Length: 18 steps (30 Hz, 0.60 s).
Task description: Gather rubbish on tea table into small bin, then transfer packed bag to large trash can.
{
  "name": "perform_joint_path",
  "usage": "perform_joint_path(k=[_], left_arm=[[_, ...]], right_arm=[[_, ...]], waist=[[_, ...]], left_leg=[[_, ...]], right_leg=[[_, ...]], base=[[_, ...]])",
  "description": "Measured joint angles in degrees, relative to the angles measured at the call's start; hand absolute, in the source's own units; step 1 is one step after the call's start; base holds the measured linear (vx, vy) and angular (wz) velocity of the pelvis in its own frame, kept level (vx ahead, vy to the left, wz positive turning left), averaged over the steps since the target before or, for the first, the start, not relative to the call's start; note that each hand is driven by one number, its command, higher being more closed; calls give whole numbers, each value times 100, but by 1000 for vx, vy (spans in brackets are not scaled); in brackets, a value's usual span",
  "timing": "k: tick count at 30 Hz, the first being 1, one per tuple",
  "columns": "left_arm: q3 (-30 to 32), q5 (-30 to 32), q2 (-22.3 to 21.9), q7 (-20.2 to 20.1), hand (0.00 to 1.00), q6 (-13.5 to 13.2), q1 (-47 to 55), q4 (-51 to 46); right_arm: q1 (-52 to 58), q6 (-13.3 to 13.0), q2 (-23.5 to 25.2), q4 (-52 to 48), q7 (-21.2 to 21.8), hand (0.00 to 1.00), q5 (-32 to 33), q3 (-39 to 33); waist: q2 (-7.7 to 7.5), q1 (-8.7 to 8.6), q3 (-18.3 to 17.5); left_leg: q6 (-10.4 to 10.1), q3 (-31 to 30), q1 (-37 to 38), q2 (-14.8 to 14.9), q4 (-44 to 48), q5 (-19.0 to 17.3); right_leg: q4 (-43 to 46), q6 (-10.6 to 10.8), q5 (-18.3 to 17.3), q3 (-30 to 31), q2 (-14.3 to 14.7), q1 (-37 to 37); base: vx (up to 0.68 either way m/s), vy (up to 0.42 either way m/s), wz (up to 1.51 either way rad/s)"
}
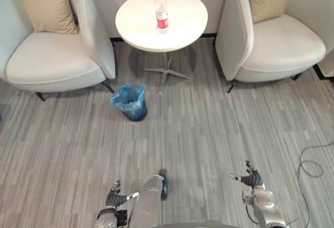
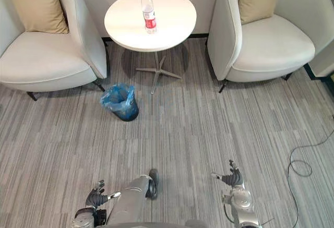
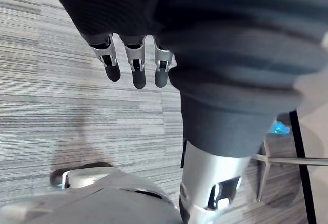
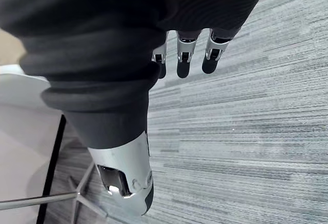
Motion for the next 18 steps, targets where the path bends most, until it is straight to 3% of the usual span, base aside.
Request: perform_joint_path(k=[2, 4, 5, 6, 7, 8, 10, 12, 14, 16, 17, 18], left_arm=[[6, -11, 6, -1, 0, -20, -148, -2], [4, -8, 7, -1, 0, -22, -278, 15], [14, -4, 33, 16, 0, -23, -305, 33], [18, -3, 40, 55, 0, -22, -302, 94], [19, 0, -43, 68, 0, -14, -341, 178], [24, 3, -47, 53, 0, -19, -346, 183], [132, 1, -222, 60, 0, -9, -385, 211], [100, 1, -298, 55, 0, -12, -373, 204], [92, 1, -356, 55, 0, -14, -393, 152], [83, 1, -409, 55, 0, -18, -391, 117], [74, 1, -459, 56, 0, -15, -377, 118], [74, 0, -504, 58, 0, -18, -322, 121]], right_arm=[[-22, -7, -9, -1, 6, 0, 1, 1], [19, 2, -29, 7, 5, 0, 2, -37], [104, 14, -22, 7, 10, 0, 2, -35], [197, 23, -17, 11, 11, 0, 0, -34], [198, 39, -70, 50, 11, 0, -8, -43], [145, 51, -58, 35, 10, 0, -17, -45], [144, 50, -65, -230, -6, 0, 28, -24], [195, 39, 52, -439, -25, 0, 74, -27], [112, -40, 130, -608, -33, 0, 77, -34], [-3, -105, 134, -719, -78, 0, 79, -80], [-2, -107, 100, -794, -124, 0, 72, -170], [24, -89, 5, -787, -137, 0, 68, -199]], waist=[[117, -98, 21], [163, -196, 49], [128, -243, 35], [108, -274, 17], [244, -287, 2], [242, -258, -42], [238, -237, 90], [207, -122, 126], [119, -49, 147], [127, -18, 149], [302, -3, 143], [566, 50, 130]], left_leg=[[-10, -97, 419, 167, -317, 4], [-301, -207, 738, 340, -427, -79], [-568, -284, 940, 436, -436, -231], [-804, -411, 1100, 551, -366, -369], [-868, -499, 1107, 700, -216, -405], [-1177, -511, 771, 820, 487, -207], [-982, -437, -130, 1075, 2755, 797], [-909, -174, -526, 1273, 3551, 373], [-910, 105, -938, 1194, 3080, 88], [-906, 365, -1241, 997, 1693, 114], [-1042, 473, -1320, 892, 608, 457], [-472, 354, -1298, 882, 40, 1512]], right_leg=[[-1141, -25, -13, -248, 199, -476], [-2571, 68, 375, -63, 432, -765], [-3485, 13, 1107, 183, 588, -842], [-3778, -143, 2207, 378, 752, -763], [-3686, -277, 2196, 291, 855, -724], [-3621, -429, 2003, 212, 924, -694], [-4018, -549, 1726, 103, 977, 167], [-4307, -655, 1657, 115, 1023, 897], [-4605, -665, 1646, 139, 940, 1336], [-4793, -508, 1526, 132, 833, 1552], [-4825, -352, 1345, 130, 872, 1674], [-4768, -220, 1086, 205, 1055, 1785]], base=[[586, -31, 32], [595, -103, 47], [617, -162, 67], [515, -167, 58], [759, -238, 32], [736, -260, 10], [687, -249, 27], [449, -132, 10], [432, -82, -12], [378, 7, -8], [413, 121, -14], [399, 136, -13]])
